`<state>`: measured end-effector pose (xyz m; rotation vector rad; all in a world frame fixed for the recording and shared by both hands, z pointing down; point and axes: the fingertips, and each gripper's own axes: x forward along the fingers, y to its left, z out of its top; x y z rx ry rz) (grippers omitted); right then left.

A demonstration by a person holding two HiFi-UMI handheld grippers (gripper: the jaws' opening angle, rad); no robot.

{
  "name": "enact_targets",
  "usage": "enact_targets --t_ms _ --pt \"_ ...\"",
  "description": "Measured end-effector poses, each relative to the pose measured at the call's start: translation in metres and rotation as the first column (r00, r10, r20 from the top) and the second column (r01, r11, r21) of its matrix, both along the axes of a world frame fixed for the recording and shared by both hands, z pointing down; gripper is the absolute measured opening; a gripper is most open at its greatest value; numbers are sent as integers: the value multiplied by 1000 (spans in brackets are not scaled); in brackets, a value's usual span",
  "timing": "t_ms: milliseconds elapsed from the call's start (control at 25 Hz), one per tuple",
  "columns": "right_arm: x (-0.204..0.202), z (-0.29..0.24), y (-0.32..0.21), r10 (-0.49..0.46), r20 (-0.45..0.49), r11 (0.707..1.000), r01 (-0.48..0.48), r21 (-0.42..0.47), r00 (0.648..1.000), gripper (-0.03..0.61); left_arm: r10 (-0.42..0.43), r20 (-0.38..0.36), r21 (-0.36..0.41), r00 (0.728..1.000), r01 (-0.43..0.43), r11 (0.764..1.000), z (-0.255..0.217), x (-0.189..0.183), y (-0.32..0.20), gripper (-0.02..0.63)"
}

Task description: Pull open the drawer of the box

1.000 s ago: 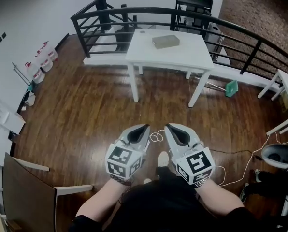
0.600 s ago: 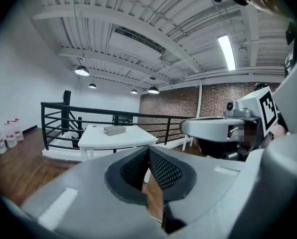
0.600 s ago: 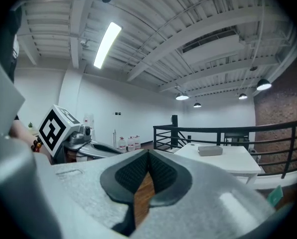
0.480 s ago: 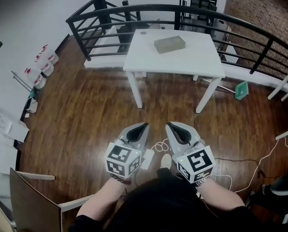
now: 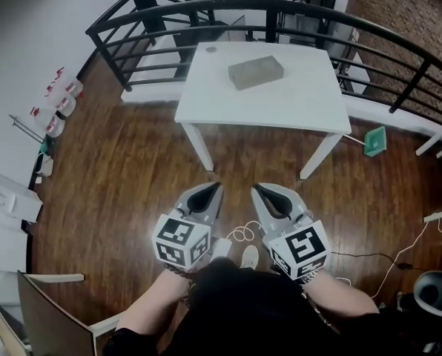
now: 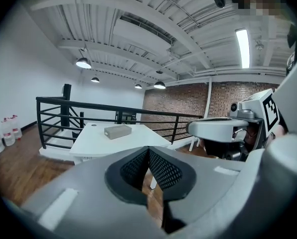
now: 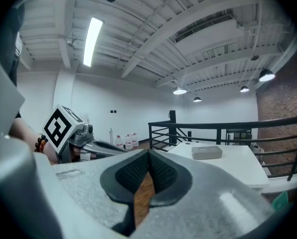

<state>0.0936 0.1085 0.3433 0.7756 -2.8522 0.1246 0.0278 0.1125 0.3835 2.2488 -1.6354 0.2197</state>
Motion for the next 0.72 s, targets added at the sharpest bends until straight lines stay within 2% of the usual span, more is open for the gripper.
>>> enact_targets --t_ms 480,720 --pt "-11 -6 -53 -19 5 1000 19 5 1000 -8 18 21 17 1000 -18 1000 -8 5 -61 17" --pt "-28 -6 -85 -7 -3 1000 7 20 1000 -8 33 13 22 999 -33 999 -5 -11 -95 17"
